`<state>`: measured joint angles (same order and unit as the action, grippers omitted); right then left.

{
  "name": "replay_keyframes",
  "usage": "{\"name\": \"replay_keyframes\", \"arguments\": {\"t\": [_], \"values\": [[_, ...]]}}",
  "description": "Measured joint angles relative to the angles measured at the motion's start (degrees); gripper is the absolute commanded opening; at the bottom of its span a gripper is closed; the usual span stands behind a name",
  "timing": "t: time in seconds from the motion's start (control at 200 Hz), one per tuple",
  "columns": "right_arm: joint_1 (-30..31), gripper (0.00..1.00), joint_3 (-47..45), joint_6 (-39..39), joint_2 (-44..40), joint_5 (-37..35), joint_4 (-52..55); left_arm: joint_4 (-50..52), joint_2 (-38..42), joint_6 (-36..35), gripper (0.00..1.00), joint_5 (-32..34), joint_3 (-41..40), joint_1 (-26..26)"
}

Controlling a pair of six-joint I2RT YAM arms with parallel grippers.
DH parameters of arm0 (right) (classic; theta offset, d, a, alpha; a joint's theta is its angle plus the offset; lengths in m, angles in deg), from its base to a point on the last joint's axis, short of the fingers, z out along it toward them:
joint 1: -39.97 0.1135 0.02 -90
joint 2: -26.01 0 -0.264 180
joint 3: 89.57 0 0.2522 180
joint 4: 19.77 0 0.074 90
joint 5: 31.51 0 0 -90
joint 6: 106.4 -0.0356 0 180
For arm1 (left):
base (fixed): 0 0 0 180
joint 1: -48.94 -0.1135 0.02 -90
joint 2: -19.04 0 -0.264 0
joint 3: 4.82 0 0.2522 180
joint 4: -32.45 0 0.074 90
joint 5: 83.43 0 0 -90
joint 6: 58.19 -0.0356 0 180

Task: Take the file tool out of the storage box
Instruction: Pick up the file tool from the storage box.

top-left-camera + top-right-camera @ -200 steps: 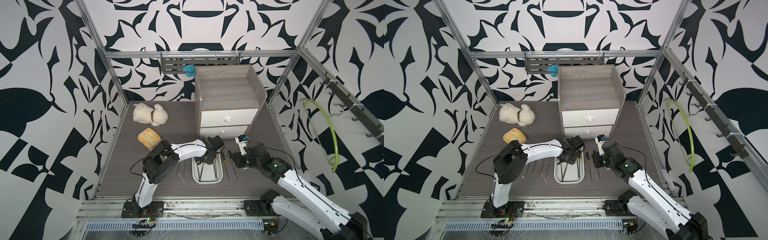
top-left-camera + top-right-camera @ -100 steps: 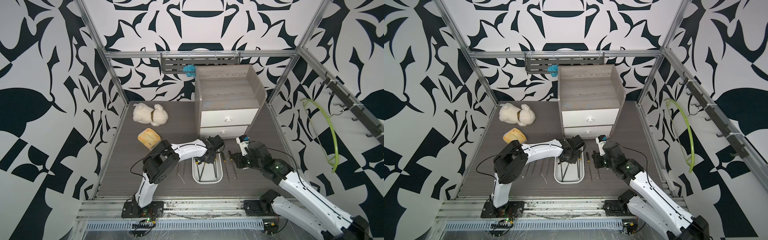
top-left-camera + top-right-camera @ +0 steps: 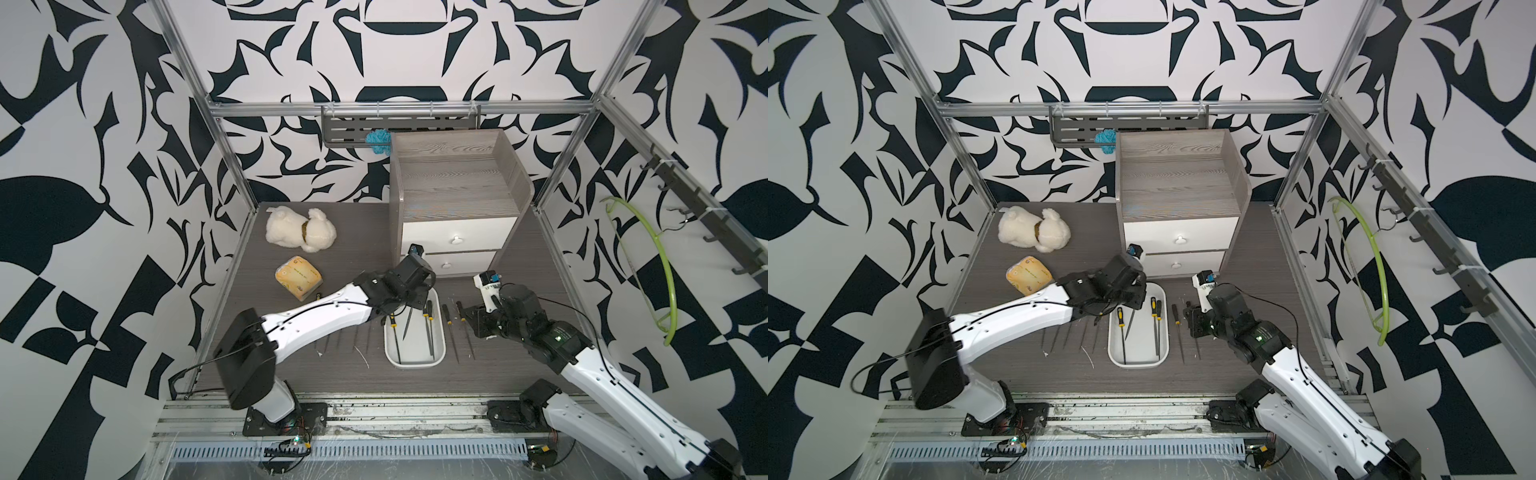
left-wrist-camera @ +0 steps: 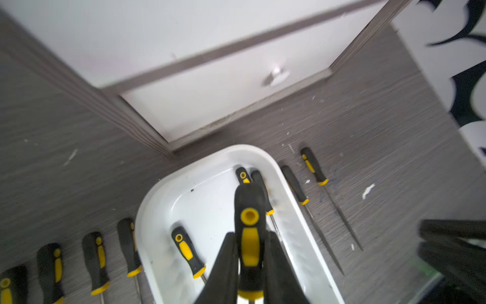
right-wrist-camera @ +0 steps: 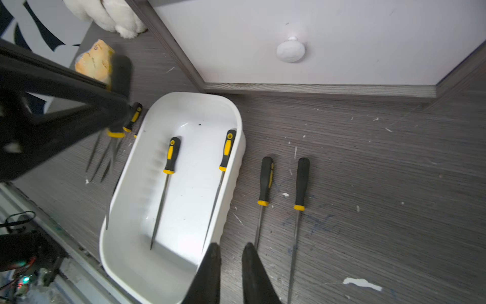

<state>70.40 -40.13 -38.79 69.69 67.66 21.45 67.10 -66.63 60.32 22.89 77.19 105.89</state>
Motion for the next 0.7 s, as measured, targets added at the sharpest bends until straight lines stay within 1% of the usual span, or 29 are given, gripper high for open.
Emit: {"name": "replay_keyframes", "arguments": {"t": [0.08,0.155,0.16,0.175,0.2,0.285,0.355,0.45,0.545,0.62,0.7], "values": [[0.0,0.36,-0.8,-0.9,-0.5,4.2,-2.6,-5.4,7.6,0.1,0.00,0.4,-6.3,0.0],[0.0,0.43,-2.9,-4.2,-0.5,10.2,-8.1,-8.9,13.6,0.4,0.00,0.4,-11.1,0.0],[0.0,0.44,-3.0,-4.7,-0.5,10.5,-8.4,-9.0,13.8,0.4,0.00,0.4,-11.3,0.0],[0.0,0.52,-3.6,-4.9,-0.3,11.9,-9.9,-9.5,14.8,0.4,0.00,0.4,-12.0,0.0],[0.2,0.54,-4.4,-6.8,0.0,13.7,-12.0,-10.2,15.8,0.5,0.00,0.4,-12.7,0.0],[2.0,0.54,-7.0,-10.3,2.2,17.8,-19.3,-12.9,17.6,0.6,0.00,0.4,-14.2,0.0],[6.0,0.54,-7.6,-12.3,4.7,18.4,-23.2,-14.1,17.4,0.7,0.00,0.4,-14.7,0.0],[13.0,0.54,-7.4,-12.9,8.0,16.8,-26.8,-14.4,16.7,0.8,0.00,0.4,-14.7,0.0],[18.3,0.54,-5.9,-13.0,12.5,15.2,-29.2,-14.7,16.5,1.0,0.00,0.3,-14.7,0.0],[20.3,0.53,-4.6,-13.1,16.4,14.2,-31.6,-14.8,16.5,1.1,0.00,0.3,-14.7,0.0],[20.8,0.49,-3.5,-13.1,19.8,13.3,-33.4,-15.0,16.5,1.2,0.00,0.3,-14.8,0.0]]}}
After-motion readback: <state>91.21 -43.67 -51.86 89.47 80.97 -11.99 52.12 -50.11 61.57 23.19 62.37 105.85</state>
